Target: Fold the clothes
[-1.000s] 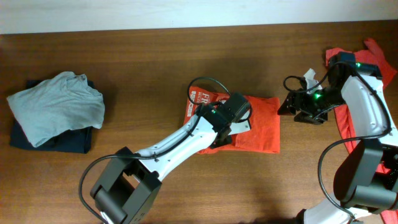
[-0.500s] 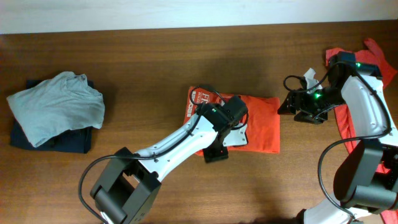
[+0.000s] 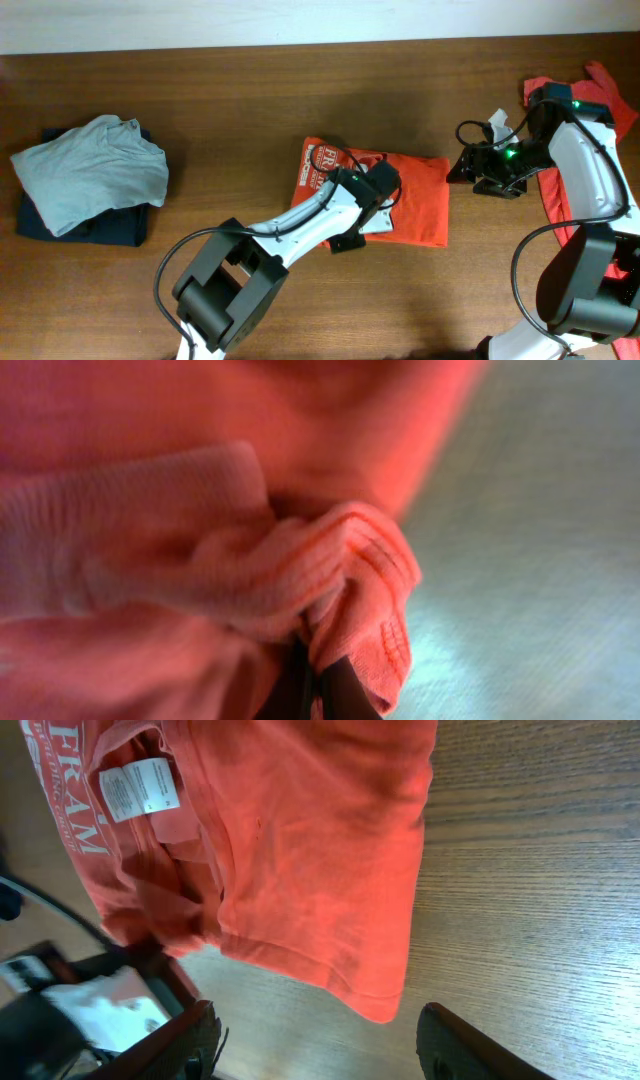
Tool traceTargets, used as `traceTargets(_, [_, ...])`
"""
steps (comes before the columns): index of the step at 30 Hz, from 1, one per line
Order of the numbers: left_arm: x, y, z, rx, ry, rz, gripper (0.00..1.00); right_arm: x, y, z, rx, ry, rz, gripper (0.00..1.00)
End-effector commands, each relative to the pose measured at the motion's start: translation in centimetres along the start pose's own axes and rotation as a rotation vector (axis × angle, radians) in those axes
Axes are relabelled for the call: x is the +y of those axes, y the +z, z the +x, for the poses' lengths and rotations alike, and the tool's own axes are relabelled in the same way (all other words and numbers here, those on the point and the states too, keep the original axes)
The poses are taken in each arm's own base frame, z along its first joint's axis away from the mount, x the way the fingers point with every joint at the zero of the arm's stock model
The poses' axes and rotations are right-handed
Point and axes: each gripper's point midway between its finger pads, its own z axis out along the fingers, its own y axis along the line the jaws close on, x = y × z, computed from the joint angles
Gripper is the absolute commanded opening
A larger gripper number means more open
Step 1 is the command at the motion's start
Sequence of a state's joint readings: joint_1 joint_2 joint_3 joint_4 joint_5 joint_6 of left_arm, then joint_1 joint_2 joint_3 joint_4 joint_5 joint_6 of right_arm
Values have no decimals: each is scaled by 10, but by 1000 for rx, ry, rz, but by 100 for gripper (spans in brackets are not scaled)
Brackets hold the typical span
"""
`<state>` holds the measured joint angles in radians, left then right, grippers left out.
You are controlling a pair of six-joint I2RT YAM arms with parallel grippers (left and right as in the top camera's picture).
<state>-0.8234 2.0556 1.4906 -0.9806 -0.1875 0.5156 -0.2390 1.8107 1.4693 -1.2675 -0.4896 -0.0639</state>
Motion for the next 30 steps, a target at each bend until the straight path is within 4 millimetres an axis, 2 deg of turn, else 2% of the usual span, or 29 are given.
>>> traceTargets(1, [47,-39,-8,-32,-171,-197,1,0,-6,1,-16,-15,10,68])
traceTargets(4, [57,-58,-12,-79,-229,-235,0,0,-6,1,-15,-15,10,68])
traceTargets(12, [58,-54,-21,-132,-364,-230,0,0,-6,1,-16,-16,10,68])
traceTargets(20, [33,-26,-18,-113,-352,-158,1,0,-6,1,-16,-15,9,68])
traceTargets(23, [25,-20,-24,-139,-345,-127,2,0,-6,1,-16,-15,10,68])
traceTargets(25, [13,-20,-34,-175,-332,-69,6,0,-6,2,-14,-14,9,68])
traceTargets(28, [5,-20,-43,-201,-319,-41,8,0,-6,3,-10,-12,9,68])
traceTargets(30, [-1,-18,-48,-206,-305,-33,20,0,-6,3,-9,-11,9,68])
